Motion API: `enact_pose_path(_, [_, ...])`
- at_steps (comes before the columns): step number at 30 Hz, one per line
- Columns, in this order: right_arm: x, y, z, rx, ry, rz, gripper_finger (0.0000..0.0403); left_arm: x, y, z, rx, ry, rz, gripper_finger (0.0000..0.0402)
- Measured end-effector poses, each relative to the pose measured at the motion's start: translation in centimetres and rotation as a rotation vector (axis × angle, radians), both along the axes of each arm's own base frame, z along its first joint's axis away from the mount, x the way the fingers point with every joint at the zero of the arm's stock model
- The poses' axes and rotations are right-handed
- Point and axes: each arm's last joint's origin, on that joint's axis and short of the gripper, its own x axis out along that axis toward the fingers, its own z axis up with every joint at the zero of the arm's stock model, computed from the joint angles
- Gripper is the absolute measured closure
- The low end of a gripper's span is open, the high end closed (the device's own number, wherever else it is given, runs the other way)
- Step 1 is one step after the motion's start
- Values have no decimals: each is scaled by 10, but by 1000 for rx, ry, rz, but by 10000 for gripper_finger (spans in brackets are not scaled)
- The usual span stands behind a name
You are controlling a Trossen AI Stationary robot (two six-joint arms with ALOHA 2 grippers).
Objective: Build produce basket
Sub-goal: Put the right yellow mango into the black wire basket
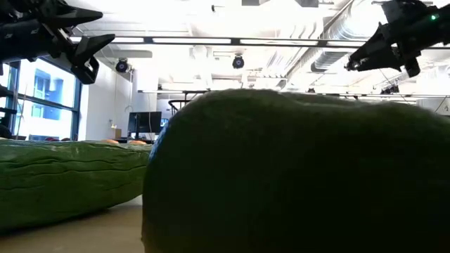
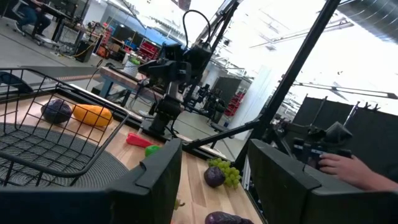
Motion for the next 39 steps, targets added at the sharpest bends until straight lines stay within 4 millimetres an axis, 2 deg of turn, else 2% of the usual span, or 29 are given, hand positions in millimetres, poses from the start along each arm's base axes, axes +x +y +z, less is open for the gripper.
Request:
enact_pose_path(7, [13,-4,22,70,99,-99,206,0,0,0,0,0,0,227])
enact_pose_path(16, [26,-23,40,220,267,-186,206,0,0,0,0,-1,0,227])
enact_pose_path(21, [37,-40,43,330,314,-213,206,0,0,0,0,0,0,227])
enact_pose_path(28, [47,-61,34,431,409,-207,201,0,0,0,0,0,0,227])
enact_pose_path(31, [49,-68,30,447,435,-218,181,0,0,0,0,0,0,227])
enact_pose_path(39, [54,-83,25,394,518,-208,87,0,0,0,0,0,0,227])
